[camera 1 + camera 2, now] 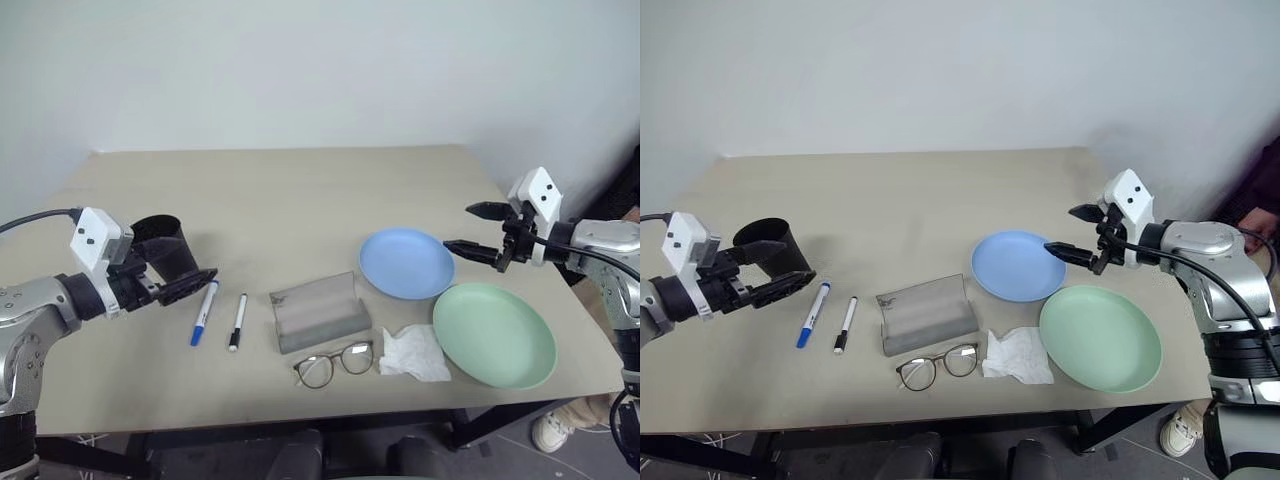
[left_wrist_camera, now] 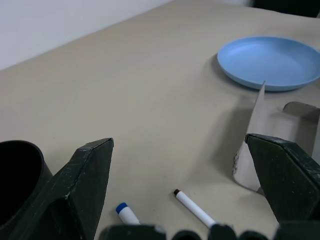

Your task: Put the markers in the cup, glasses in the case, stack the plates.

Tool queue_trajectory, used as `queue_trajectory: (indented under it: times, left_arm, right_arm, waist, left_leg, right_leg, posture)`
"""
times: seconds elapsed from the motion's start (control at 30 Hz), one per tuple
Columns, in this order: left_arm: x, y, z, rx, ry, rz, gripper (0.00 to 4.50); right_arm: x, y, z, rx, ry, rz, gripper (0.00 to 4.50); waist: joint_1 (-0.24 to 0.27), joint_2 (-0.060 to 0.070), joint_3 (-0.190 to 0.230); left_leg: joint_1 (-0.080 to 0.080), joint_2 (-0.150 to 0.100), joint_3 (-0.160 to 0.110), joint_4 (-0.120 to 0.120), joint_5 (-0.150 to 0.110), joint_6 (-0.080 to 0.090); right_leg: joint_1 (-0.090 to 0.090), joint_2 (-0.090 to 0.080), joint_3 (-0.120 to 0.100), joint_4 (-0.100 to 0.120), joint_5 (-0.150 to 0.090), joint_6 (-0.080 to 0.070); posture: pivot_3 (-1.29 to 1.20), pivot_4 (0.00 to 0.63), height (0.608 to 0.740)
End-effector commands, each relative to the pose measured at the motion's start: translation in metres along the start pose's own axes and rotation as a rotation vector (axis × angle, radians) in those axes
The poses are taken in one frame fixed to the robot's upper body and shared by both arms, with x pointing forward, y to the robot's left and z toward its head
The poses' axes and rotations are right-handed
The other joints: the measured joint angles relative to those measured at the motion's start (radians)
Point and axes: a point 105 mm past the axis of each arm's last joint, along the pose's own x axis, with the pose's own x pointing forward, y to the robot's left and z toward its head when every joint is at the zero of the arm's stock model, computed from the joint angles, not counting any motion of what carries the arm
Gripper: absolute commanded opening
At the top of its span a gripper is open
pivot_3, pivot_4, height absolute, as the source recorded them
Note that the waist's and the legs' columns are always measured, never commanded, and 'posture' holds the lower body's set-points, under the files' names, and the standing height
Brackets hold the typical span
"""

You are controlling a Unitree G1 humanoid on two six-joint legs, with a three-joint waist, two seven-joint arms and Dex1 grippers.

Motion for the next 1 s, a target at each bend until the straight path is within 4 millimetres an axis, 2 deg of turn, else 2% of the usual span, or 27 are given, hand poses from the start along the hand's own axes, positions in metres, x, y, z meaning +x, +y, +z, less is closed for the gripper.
queue_trajectory:
  times: [0.03,0.13,0.5,0.73,0.87,1.0]
  left_arm:
    - [-0.002,-0.003,0.009,0.024,-0.027,0.001,4.48]
    - [0.0,-0.005,0.008,0.017,-0.02,-0.011,4.48]
    - [0.021,-0.008,0.012,0.015,-0.035,-0.083,4.48]
    - [0.029,-0.009,0.021,0.026,-0.049,-0.124,4.48]
    - [0.02,-0.008,0.013,0.027,-0.024,-0.147,4.48]
    - [0.022,-0.015,0.007,0.019,-0.017,-0.154,4.48]
  right_arm:
    - [-0.002,0.001,0.009,-0.029,-0.029,0.001,4.5]
    - [-0.004,0.003,0.008,-0.029,-0.023,-0.002,4.5]
    - [-0.033,0.018,-0.006,-0.052,0.056,-0.021,4.5]
    - [-0.042,0.028,-0.01,-0.007,0.071,-0.036,4.5]
    - [-0.039,0.048,-0.015,0.025,0.108,0.0,4.5]
    - [-0.046,0.061,-0.025,0.031,0.176,0.015,4.5]
  waist:
    - [0.0,0.0,0.0]
    - [0.0,0.0,0.0]
    - [0.003,0.0,0.0]
    - [0.004,0.0,0.0]
    - [0.003,0.0,0.0]
    - [0.005,0.0,0.0]
  left_leg:
    - [0.0,0.0,0.0,0.0,0.0,0.0]
    - [0.0,0.0,0.0,0.0,0.0,0.0]
    - [0.0,0.0,0.001,0.001,0.0,0.0]
    - [-0.001,0.001,0.001,0.002,0.0,0.0]
    - [-0.001,0.002,0.002,0.003,-0.001,0.001]
    - [-0.001,0.004,0.002,0.003,-0.002,0.001]
  right_leg:
    - [0.0,0.0,0.0,0.0,0.0,0.0]
    - [0.0,0.0,0.0,0.0,0.0,0.0]
    - [0.0,0.0,0.0,0.0,0.0,0.0]
    - [0.001,0.0,0.0,0.0,0.0,0.0]
    - [0.0,0.0,0.0,0.0,0.0,0.0]
    - [0.0,0.0,0.0,0.0,0.0,0.0]
  posture:
    - [0.0,0.0,0.704]
    - [0.0,0.0,0.704]
    - [0.0,0.0,0.704]
    - [0.0,0.0,0.704]
    - [0.0,0.0,0.704]
    - [0.0,0.0,0.704]
